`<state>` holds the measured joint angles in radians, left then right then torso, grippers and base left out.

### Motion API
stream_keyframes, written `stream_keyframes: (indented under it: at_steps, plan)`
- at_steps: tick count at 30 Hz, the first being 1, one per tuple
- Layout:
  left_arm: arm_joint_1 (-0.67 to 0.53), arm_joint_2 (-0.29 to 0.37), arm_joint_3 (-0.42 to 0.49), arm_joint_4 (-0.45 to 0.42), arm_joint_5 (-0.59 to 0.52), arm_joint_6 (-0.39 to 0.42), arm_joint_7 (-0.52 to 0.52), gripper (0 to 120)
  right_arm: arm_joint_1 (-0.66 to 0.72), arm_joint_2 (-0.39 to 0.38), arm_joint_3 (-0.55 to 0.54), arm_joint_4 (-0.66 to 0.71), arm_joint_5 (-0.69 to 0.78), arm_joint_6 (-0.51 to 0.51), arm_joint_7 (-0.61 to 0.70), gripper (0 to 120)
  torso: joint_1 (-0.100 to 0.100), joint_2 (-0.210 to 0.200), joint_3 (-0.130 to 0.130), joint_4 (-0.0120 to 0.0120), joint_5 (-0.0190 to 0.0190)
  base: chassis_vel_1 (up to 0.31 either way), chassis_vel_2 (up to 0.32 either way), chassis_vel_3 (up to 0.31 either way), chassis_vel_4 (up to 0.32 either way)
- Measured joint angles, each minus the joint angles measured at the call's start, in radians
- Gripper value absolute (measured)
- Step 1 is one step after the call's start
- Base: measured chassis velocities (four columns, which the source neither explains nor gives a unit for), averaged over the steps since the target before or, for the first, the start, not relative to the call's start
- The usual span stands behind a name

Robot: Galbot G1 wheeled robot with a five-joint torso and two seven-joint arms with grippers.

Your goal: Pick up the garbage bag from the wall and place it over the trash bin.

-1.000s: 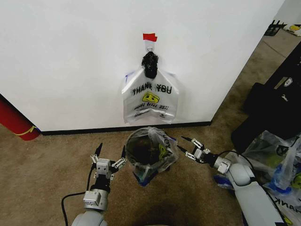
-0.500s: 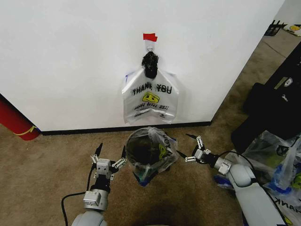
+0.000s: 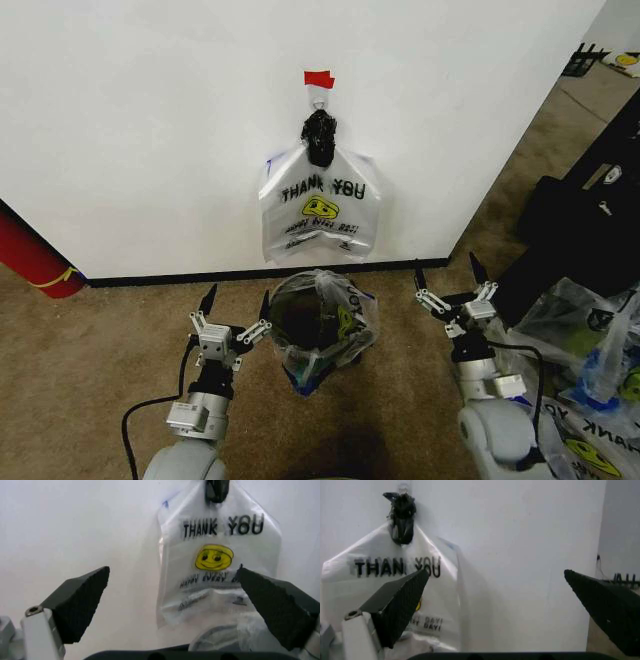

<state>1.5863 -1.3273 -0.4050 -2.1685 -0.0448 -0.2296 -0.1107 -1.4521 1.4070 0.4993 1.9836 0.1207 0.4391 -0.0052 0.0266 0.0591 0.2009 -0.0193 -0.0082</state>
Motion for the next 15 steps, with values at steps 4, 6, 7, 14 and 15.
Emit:
stream_keyframes:
  at_steps: [4,6,7,14,15]
  plan:
    - [-0.005,-0.006,-0.009,-0.004,-0.014,0.004,0.003,100,-0.027,0.017,-0.015,0.022,-0.014,-0.001,0.024,100,0.0,0.0,0.0,0.0,-0.0001,0.0,0.0,0.0,0.0]
    - [-0.006,-0.007,-0.01,-0.004,-0.015,0.005,0.003,100,-0.034,0.019,-0.017,0.034,-0.015,-0.001,0.029,100,0.0,0.0,0.0,0.0001,0.0,0.0,0.0,0.0,0.0]
    - [-0.006,-0.007,-0.01,-0.004,-0.015,0.006,0.003,100,-0.037,0.019,-0.017,0.04,-0.014,-0.001,0.031,100,0.0,0.0,0.0,0.0001,0.0,0.0,0.0,0.0,0.0]
    - [-0.007,-0.007,-0.01,-0.004,-0.017,0.006,0.003,100,-0.053,0.019,-0.017,0.068,-0.009,0.001,0.038,100,0.0,0.0,0.0,0.0001,0.0001,0.0,0.0,0.0,0.0]
    - [-0.008,-0.008,-0.011,-0.004,-0.026,0.005,0.0,100,-0.055,0.021,-0.015,0.07,-0.018,0.004,0.038,100,0.0,0.0,0.0,0.0003,0.0002,0.0,0.0,0.0,0.0]
